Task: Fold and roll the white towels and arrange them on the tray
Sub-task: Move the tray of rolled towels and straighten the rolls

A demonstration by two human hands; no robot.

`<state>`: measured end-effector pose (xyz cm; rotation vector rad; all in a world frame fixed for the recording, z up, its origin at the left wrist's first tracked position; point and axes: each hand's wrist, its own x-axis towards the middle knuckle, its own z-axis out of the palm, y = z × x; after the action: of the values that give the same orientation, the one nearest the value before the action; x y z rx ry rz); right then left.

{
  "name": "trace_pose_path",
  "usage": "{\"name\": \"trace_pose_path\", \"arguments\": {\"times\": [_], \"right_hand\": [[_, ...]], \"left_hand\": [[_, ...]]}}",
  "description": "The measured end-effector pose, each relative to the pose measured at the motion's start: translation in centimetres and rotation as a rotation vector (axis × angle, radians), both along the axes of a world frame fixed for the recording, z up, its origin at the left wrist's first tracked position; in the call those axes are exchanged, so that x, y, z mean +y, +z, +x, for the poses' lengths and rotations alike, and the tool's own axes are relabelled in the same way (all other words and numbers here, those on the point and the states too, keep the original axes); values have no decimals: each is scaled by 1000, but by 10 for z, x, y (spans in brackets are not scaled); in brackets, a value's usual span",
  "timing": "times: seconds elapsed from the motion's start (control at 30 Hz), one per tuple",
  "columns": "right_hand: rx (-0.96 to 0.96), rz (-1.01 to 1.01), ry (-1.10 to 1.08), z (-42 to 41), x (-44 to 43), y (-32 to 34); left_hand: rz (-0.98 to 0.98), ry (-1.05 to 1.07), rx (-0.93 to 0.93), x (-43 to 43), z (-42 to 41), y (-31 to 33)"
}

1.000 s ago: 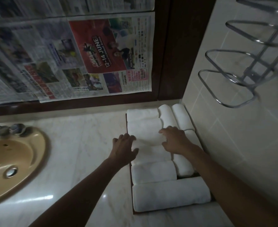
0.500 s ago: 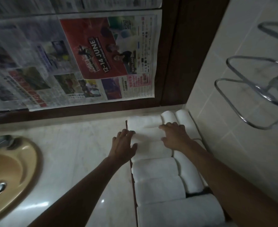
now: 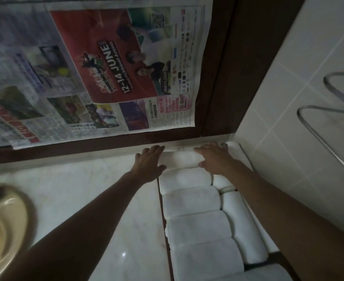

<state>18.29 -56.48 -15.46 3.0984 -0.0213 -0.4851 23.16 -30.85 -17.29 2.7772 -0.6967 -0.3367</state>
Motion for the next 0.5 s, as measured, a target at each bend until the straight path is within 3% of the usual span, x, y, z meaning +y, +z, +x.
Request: {"name": "trace_pose_path", "arguments": {"times": [0.3, 0.5], "right_hand": [[17, 69, -10, 24, -9, -8], [-246, 375, -419, -59, -27, 11]], "left_hand": [[7, -33, 31, 4, 11, -14], [-137, -26, -54, -17, 6, 4]]}}
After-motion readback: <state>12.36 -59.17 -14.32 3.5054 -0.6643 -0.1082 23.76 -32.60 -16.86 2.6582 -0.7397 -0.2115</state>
